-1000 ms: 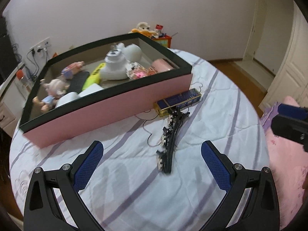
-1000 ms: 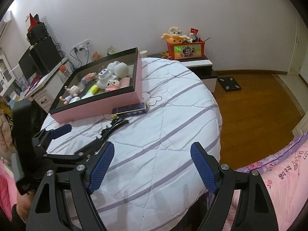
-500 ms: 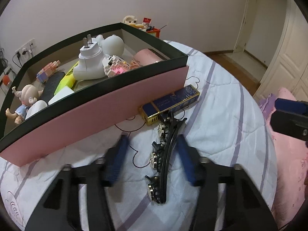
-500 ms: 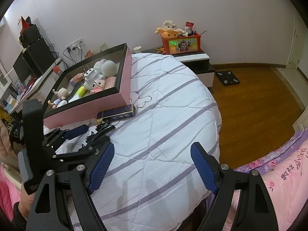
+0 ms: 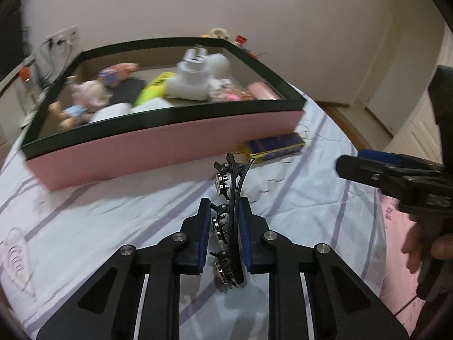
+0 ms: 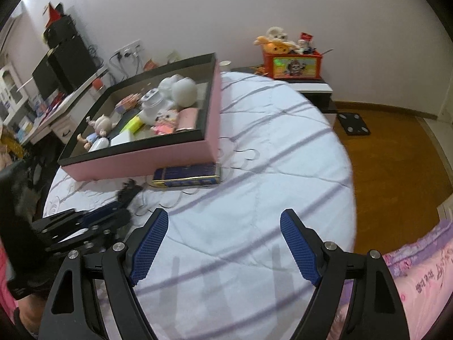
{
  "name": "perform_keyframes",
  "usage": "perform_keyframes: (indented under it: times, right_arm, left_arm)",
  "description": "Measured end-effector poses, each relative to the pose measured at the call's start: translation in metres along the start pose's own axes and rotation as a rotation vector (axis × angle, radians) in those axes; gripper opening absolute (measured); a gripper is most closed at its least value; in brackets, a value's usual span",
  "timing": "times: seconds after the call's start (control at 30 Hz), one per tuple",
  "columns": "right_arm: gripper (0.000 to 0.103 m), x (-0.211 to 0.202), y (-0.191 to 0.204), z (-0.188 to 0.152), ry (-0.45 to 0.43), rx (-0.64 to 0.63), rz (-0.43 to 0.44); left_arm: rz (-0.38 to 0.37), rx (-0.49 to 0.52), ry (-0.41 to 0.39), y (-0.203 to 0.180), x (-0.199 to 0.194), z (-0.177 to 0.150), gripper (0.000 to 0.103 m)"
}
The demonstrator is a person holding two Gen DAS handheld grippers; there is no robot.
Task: Organize rigid objects
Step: 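Lift the hair clip with the left tool while the right tool grasps the blue-gold box, then carry the hair clip with the left tool while the right tool carries the blue box over the box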
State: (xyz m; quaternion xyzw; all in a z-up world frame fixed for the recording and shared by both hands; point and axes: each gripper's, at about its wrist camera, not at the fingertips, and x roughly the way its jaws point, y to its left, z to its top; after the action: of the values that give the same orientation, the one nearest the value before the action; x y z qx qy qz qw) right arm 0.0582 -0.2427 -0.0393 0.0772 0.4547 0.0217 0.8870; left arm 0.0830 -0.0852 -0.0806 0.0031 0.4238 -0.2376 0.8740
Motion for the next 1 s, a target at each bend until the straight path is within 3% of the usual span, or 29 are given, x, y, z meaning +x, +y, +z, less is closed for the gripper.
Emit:
perform_keyframes:
  times: [0.4,0.53,0.7,0.77,1.0]
  right_arm:
    - [0.083,0.060,0.042,0.016,0.042,-0.016,-0.030]
    - [0.095,0.071,0.048,0.017,0.035,-0.019,-0.066]
    - [0.093,0.078,0.056,0.016,0.010,-0.056,-0.139]
    - [0.082,0.075,0.055,0.014,0.000,-0.058,-0.149]
    - [0.082,0.063,0.047,0.008,-0.001,-0.034,-0.090]
  left_arm:
    - [0.070,-0.103,-0.035,0.058,-0.028,-0.012,0.019]
    - [0.071,-0.115,-0.043,0.065,-0.030,-0.010,0.019]
    - [0.073,-0.126,-0.057,0.070,-0.037,-0.010,0.019]
    - [0.073,-0.130,-0.061,0.072,-0.039,-0.010,0.019]
    - [0.062,-0.127,-0.076,0.070,-0.047,-0.009,0.019]
